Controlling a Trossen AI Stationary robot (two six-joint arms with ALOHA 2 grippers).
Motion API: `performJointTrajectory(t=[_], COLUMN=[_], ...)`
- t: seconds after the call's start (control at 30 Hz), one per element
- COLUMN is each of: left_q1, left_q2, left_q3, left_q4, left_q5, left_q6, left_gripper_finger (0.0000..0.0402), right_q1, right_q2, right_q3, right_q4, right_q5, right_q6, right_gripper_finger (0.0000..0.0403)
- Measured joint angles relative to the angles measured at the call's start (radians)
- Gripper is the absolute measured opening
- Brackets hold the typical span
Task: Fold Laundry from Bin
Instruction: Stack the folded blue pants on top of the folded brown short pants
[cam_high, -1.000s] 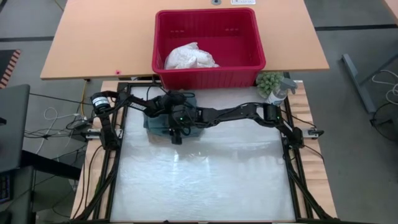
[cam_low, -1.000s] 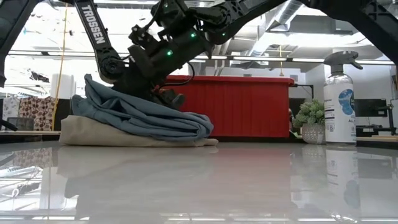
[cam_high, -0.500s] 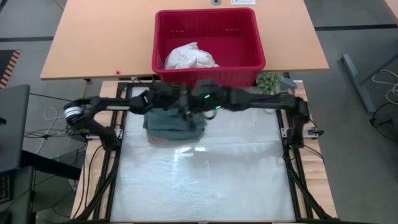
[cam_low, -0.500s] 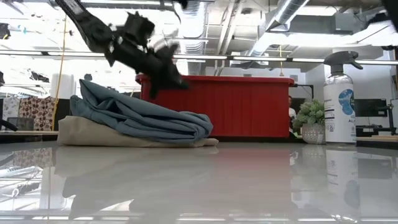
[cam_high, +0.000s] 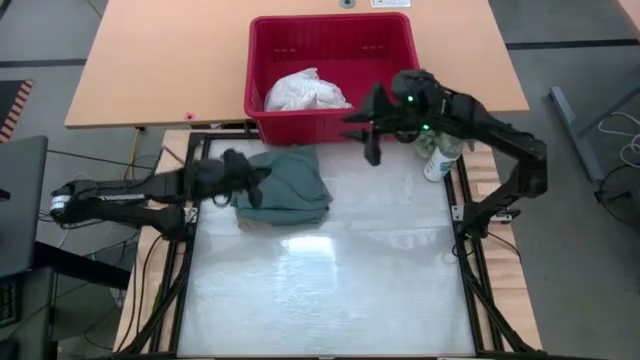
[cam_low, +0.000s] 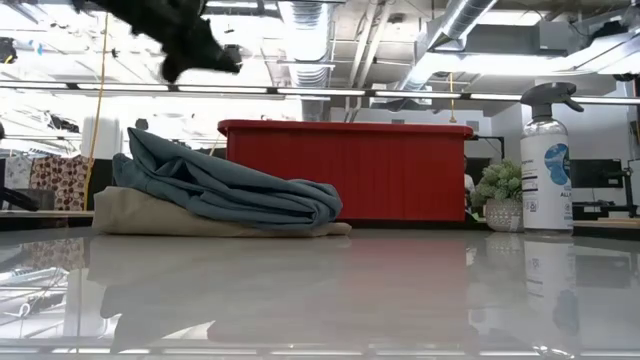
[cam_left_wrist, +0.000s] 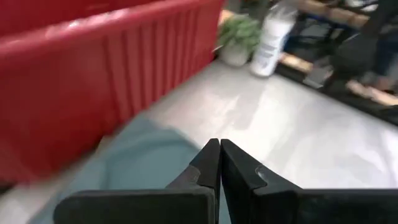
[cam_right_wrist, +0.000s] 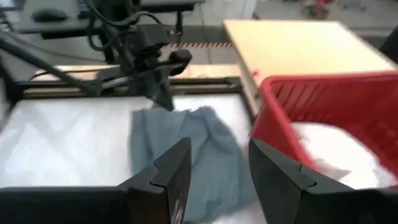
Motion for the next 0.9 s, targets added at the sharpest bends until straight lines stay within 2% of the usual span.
performJointTrajectory(t=[0.13, 0.3, 0.6, 0.77, 0.9], left_q1=[-0.114, -0.176, -0.261, -0.274, -0.274], left_q2=[-0.009, 0.054, 0.221, 0.335, 0.364], left_q3=[-0.156, -0.308, -0.390, -0.388, -0.385], left_q4=[0.160, 0.231, 0.211, 0.126, 0.004], left_q5=[-0.167, -0.332, -0.307, -0.310, -0.319], left_q6=[-0.101, -0.246, -0.481, -0.631, -0.765], left_gripper_finger=[0.0000, 0.0000, 0.0000, 0.0000, 0.0000], right_q1=[0.004, 0.040, 0.048, 0.043, 0.041], right_q2=[-0.005, -0.003, -0.003, -0.003, -0.003], right_q3=[0.000, -0.001, -0.001, -0.001, -0.001], right_q4=[-0.057, -0.051, -0.053, -0.053, -0.053], right_q5=[-0.005, 0.005, 0.019, 0.021, 0.020], right_q6=[0.036, 0.040, 0.052, 0.051, 0.051], right_gripper_finger=[0.0184, 0.0184, 0.0184, 0.0184, 0.0184])
